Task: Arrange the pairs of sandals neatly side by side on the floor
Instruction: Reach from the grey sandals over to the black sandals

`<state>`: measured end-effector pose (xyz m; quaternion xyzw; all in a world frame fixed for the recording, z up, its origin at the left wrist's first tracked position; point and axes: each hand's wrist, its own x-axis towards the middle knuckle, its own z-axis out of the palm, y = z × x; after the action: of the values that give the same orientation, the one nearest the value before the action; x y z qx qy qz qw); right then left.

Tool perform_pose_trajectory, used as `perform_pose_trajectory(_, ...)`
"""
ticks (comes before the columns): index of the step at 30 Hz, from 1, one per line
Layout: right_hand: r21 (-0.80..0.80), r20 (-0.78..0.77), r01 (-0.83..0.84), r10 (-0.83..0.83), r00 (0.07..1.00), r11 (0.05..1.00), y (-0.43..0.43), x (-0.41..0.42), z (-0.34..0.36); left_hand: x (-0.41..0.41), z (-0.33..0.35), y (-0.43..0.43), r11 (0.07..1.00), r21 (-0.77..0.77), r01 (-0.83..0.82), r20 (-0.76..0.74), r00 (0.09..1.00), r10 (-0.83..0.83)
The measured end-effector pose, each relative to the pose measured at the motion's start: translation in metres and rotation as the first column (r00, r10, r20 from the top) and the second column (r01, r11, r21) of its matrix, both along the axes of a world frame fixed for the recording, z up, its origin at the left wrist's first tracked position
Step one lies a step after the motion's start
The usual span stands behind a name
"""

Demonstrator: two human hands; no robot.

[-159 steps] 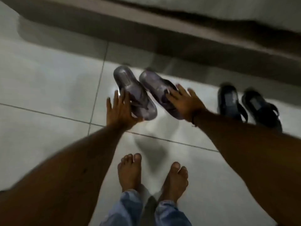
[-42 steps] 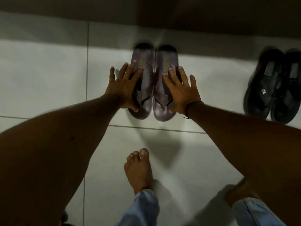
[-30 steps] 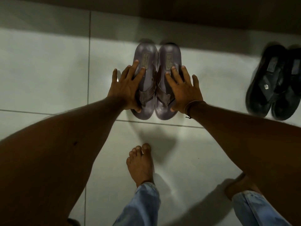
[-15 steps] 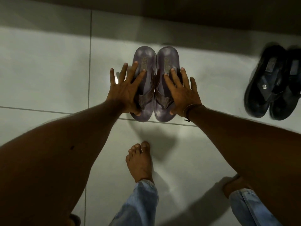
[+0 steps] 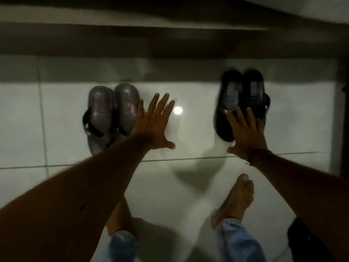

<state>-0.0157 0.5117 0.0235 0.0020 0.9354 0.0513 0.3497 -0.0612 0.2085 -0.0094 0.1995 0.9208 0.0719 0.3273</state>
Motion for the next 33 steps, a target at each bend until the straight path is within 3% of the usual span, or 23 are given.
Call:
perform_pose_trajectory(5,0.003,-0.041,0.032,-0.031,0.999,0.999,0.104,-0.026,-0.015,-0.010,-0.023,0.123,0.998,0.044,0.050,-0.020,0.999,-0.049)
perform_pose_trajectory(11,-0.049,0.001,-0.089,0.089,0.996,0.995,0.146,-0.056,-0.053,-0.026,-0.049,0.224,0.995,0.074,0.071,-0.035,0.997,-0.068)
perform_pose_trajectory(15,-0.085,-0.028,-0.132,0.130,0.991,0.988,0.148,-0.049,-0.072,-0.021,-0.067,0.239,0.998,0.014,0.060,-0.033,0.998,-0.059)
perform_pose_trajectory(33,-0.128,-0.068,-0.196,0.189,0.980,0.972,0.151,0.004,-0.084,0.044,-0.076,0.232,0.999,0.032,-0.013,-0.057,0.998,0.015)
